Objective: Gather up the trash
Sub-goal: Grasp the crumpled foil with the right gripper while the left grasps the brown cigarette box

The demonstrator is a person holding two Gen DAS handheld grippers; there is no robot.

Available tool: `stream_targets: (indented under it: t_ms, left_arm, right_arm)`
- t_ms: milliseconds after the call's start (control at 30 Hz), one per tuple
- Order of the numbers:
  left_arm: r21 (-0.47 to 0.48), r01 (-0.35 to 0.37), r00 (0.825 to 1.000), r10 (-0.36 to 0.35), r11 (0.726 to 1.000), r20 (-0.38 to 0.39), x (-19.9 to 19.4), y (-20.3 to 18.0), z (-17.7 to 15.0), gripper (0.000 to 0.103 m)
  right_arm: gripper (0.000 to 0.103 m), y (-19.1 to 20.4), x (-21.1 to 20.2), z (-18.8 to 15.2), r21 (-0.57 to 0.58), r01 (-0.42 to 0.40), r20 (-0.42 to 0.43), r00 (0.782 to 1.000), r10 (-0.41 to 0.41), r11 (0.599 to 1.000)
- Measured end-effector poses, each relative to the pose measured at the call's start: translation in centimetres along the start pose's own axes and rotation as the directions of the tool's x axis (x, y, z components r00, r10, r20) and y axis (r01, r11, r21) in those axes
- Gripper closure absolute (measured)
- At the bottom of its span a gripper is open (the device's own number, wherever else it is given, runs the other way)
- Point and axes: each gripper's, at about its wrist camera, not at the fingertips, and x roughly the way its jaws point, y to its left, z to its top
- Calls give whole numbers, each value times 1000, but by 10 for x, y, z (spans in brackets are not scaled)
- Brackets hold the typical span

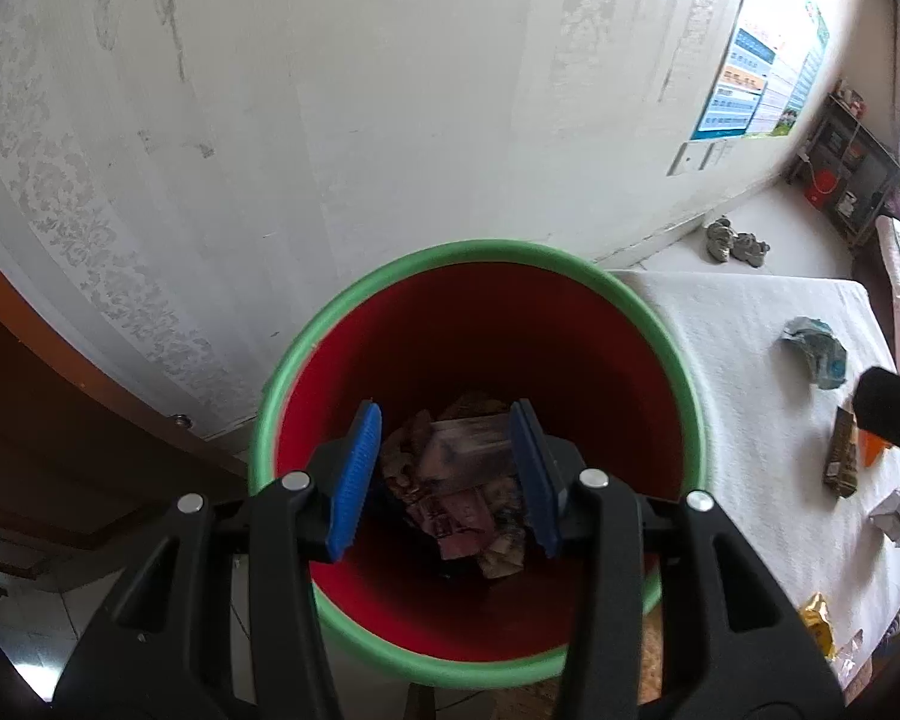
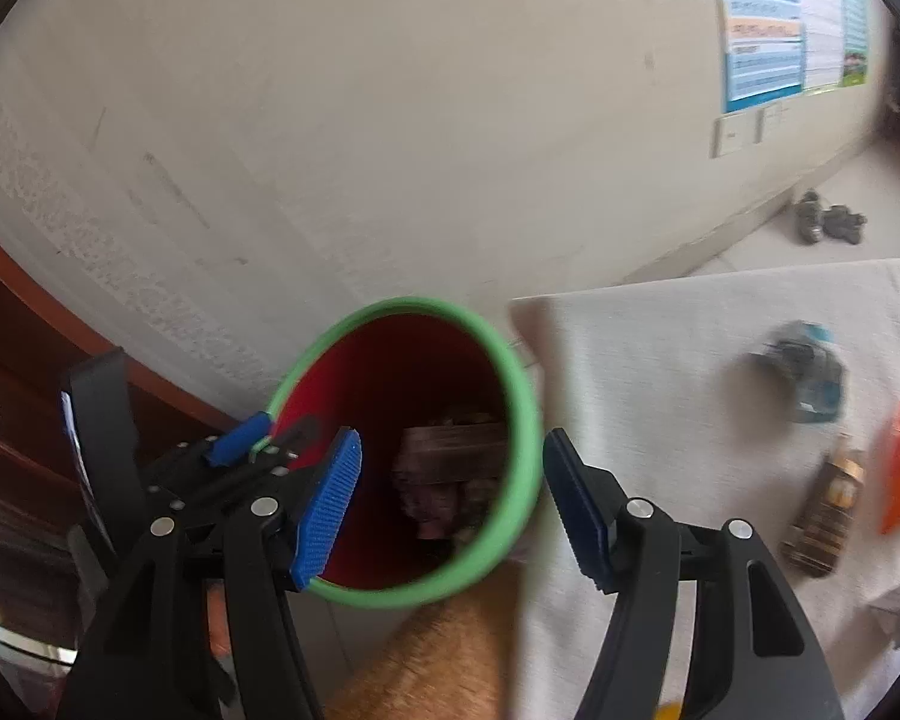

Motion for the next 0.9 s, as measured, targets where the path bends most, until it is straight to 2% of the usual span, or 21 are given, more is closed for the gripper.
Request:
stream_targets:
  t_ms: [133,200,267,333,400,433,500,533,600,767,900]
  left_arm:
    - [26,21,1000,-21,999,-2,-5,-15,-4,60]
    - [46,32,999,-32,998,-7,-7,-25,-7,60]
    - [68,45,999,-45,997,-12,-9,-38,-11,60]
    - [84,65,998,-63,994,-20,-11,-50,-15,60]
    - [111,81,997,-79,990,-27,-13,-66,-18,60]
    - [136,92,996,-89,986,-31,-14,-79,-21,60]
    - [168,116,993,-111,979,-39,-16,-99,-25,60]
    - [186,132,991,-126,974,-43,-17,-110,-26,60]
    - [223,162,987,-157,961,-43,-22,-134,-29,60]
    - [302,243,970,-237,922,-56,-26,-197,-31,58]
    - [353,294,956,-283,888,-83,-16,-257,-35,49]
  right_arm:
    - [37,-51,-28,-22,69,117,31,992,-120,991]
    - [36,-85,-42,-39,118,207,29,977,-212,971]
    - [36,-118,-54,-56,151,320,15,945,-326,935]
    - [36,-157,-68,-76,210,425,-18,902,-431,880]
    - [35,-197,-83,-96,309,466,-52,879,-474,829]
    - [31,-212,-87,-102,348,476,-66,872,-485,808]
    - [30,-241,-96,-115,409,492,-87,860,-503,769]
    - [29,-250,-97,-119,423,497,-97,856,-508,758]
    - [28,-262,-95,-125,436,489,-109,862,-495,755]
    - [30,-277,-96,-128,426,472,-96,872,-480,772]
    - [29,-284,-98,-134,434,462,-101,878,-468,773]
